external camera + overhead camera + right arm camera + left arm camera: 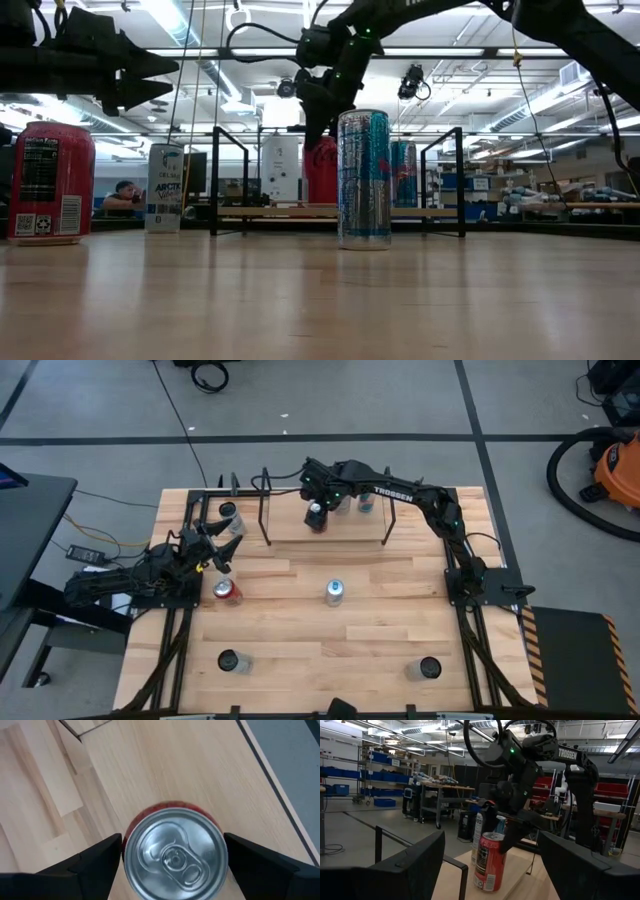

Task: Place canned beverage on shelf
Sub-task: Put the right red-black soda can on the shelf

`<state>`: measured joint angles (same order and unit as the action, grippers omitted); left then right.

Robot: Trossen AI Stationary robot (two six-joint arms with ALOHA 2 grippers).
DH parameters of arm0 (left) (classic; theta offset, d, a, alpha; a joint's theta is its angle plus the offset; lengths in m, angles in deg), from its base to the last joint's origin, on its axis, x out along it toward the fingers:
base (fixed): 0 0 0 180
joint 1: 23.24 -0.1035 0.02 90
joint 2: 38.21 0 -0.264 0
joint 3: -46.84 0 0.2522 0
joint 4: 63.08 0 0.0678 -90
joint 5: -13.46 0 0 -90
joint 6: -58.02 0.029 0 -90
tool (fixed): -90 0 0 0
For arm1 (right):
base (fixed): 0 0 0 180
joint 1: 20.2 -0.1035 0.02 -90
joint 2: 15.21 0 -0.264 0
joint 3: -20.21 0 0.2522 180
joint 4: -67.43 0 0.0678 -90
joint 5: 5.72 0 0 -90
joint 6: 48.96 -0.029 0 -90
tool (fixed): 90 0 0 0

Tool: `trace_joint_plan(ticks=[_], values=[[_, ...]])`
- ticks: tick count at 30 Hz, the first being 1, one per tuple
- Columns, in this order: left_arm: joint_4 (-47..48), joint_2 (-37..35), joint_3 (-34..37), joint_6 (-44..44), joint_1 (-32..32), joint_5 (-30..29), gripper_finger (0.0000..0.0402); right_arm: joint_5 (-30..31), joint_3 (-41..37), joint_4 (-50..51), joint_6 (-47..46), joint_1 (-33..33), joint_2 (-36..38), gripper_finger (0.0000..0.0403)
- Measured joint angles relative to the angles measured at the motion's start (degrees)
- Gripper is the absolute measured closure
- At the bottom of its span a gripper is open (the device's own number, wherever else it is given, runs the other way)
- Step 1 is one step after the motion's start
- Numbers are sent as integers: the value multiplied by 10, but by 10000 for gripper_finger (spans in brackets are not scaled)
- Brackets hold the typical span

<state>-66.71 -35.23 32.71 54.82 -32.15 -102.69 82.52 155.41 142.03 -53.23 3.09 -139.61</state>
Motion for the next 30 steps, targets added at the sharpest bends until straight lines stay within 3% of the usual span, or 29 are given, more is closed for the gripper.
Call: trace_joint_plan(ticks=[12,20,26,30], values=[[0,0,0,11,0,0,81,-4,57,-9,61,2,-4,48],[0,0,0,13,0,0,81,-11,122,61,189,2,-2,48],[0,0,0,14,0,0,81,-43,107,78,296,8,-2,52],[0,0,0,15,0,0,81,-58,104,75,315,9,-2,54]])
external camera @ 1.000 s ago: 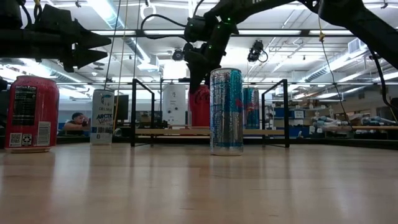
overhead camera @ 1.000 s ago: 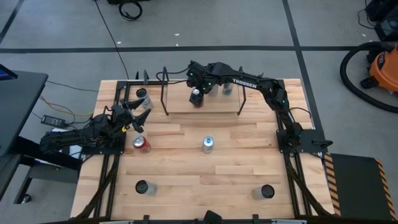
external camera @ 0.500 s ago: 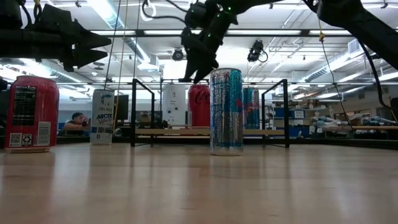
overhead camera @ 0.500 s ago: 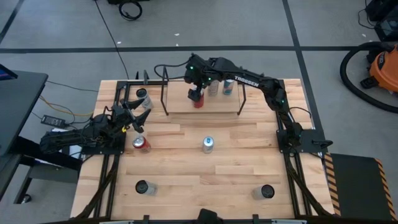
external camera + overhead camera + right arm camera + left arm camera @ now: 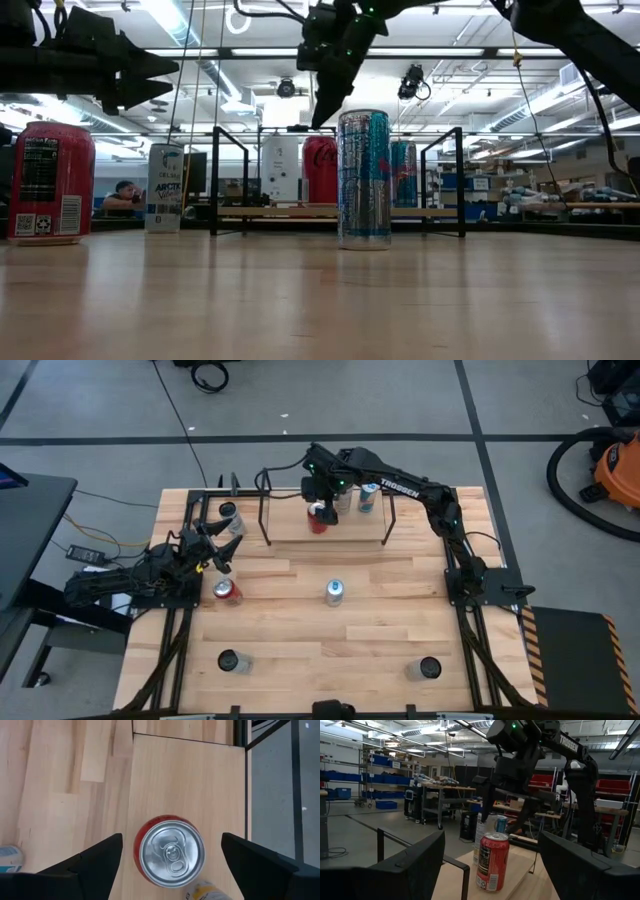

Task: Place canned beverage on shelf
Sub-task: Put the right red-black soda can on the shelf

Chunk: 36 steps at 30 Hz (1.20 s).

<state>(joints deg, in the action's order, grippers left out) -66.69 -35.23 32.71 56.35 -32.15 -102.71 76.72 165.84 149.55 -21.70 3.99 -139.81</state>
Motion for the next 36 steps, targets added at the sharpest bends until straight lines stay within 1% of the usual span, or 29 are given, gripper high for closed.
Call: trace_joint_plan(ticks=[4,8,12,17,22,32,36], values=[[0,0,0,0,0,0,81,1,0,0,1,2,0,54],[0,0,0,0,0,0,81,-18,-2,4,1,7,0,54],[0,0,0,0,0,0,81,-23,-28,6,-2,10,1,54],[0,0,0,0,0,0,81,20,-51,-9,1,10,3,54],[0,0,0,0,0,0,81,22,-53,-27,-1,11,2,54],[0,0,0,11,0,0,81,22,-53,-19,-1,1,6,54],[0,0,0,9,0,0,81,53,-53,-18,-1,-2,7,54]])
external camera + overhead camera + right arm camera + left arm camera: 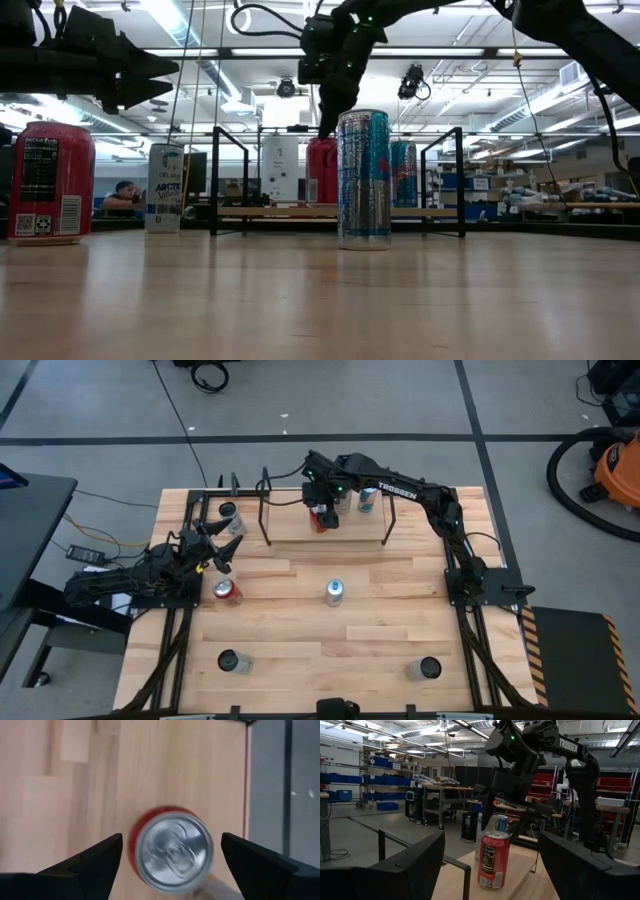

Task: Place canned beverage on shelf
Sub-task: Put the right red-black soda can on the shelf

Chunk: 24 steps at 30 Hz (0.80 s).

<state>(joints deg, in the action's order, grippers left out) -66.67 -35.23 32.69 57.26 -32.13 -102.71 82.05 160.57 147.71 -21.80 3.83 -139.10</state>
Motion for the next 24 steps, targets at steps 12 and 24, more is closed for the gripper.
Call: trace_joint_plan(ticks=[12,24], values=[[0,0,0,0,0,0,81,-18,-7,9,-2,9,2,54],[0,0,0,0,0,0,81,-21,-33,-19,-17,7,3,65]])
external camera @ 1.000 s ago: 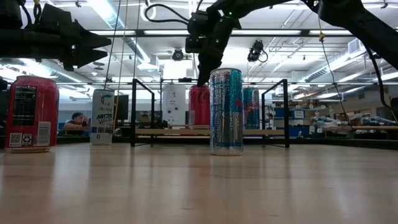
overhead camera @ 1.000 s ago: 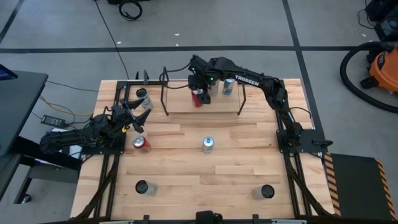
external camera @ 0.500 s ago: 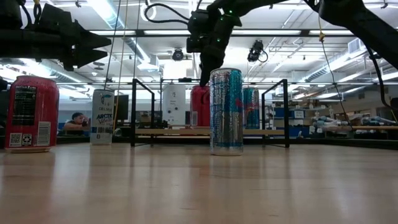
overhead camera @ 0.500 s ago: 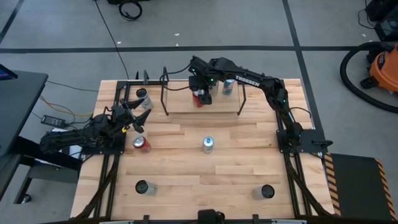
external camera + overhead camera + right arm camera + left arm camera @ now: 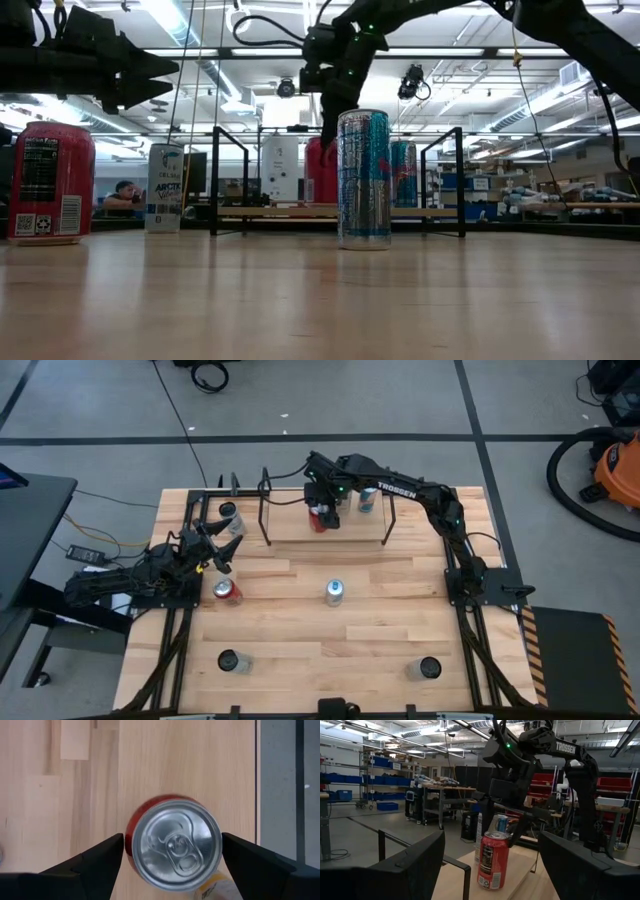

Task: Place canned beverage on shelf
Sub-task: Put the right red-black soda can on the shelf

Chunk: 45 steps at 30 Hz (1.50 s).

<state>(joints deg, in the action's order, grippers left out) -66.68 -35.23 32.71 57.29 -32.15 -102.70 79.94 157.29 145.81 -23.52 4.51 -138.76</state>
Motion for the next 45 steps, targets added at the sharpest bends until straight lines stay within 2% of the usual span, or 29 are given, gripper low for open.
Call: trace_joint_plan(ticks=[5,11,17,27,33,37,45], values=[[0,0,0,0,0,0,81,0,0,-4,-26,0,0,92],[0,0,0,0,0,0,81,7,0,-18,-113,0,0,114],[0,0,0,0,0,0,81,81,0,-52,-206,-6,-1,113],[0,0,0,-1,0,0,81,124,0,-63,-313,-6,-1,113],[-25,0,0,-14,0,0,81,185,0,-82,-349,-5,-1,113],[-31,0,0,-16,0,0,81,183,0,-75,-378,-2,-1,113],[-30,0,0,-15,0,0,81,152,-26,-97,-362,-2,-1,113]])
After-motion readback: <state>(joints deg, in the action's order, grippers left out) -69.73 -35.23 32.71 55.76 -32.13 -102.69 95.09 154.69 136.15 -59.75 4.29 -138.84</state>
